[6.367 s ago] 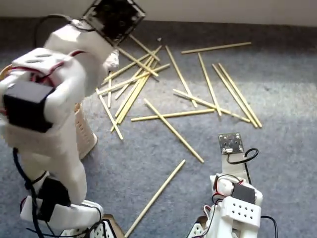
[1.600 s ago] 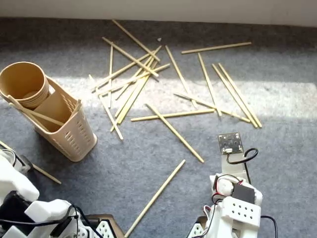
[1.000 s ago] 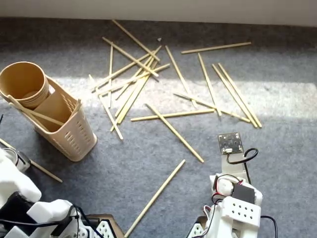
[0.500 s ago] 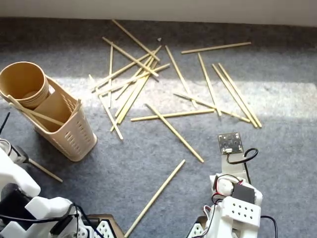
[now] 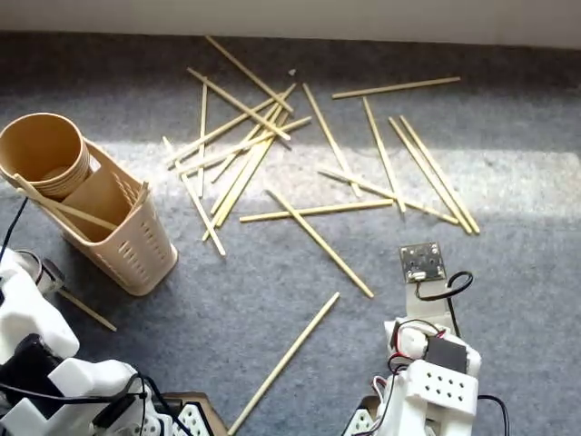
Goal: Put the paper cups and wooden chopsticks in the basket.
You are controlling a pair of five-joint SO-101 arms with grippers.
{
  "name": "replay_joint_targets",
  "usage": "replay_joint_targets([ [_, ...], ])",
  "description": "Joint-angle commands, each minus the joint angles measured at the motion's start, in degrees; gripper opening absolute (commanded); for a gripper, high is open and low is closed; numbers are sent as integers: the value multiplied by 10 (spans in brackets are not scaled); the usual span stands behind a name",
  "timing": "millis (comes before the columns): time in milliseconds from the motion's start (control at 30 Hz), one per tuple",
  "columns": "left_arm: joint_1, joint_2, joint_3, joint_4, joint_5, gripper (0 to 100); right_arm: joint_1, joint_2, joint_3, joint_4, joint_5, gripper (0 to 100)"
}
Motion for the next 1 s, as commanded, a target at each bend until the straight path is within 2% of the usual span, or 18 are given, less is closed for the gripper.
replay_joint_targets([
  [0, 9, -2, 46, -82, 1, 120, -7, 6, 1, -13, 6, 59],
  [67, 8, -2, 74, -130, -2, 17, -7, 6, 1, -13, 6, 59],
  [100, 7, -2, 83, -146, -12, 0, -7, 6, 1, -13, 6, 59],
  [300, 2, -9, 83, -166, -33, 5, -7, 6, 1, -13, 6, 59],
  [500, -45, -9, 2, -160, -32, 5, -7, 6, 1, -13, 6, 59],
  [600, -73, -9, -67, -113, -31, 5, -7, 6, 1, -13, 6, 59],
  [733, -102, -9, -203, -5, -30, 5, -7, 6, 1, -13, 6, 59],
  [967, -104, -9, -440, 162, 11, 5, -7, 6, 1, -13, 6, 59],
])
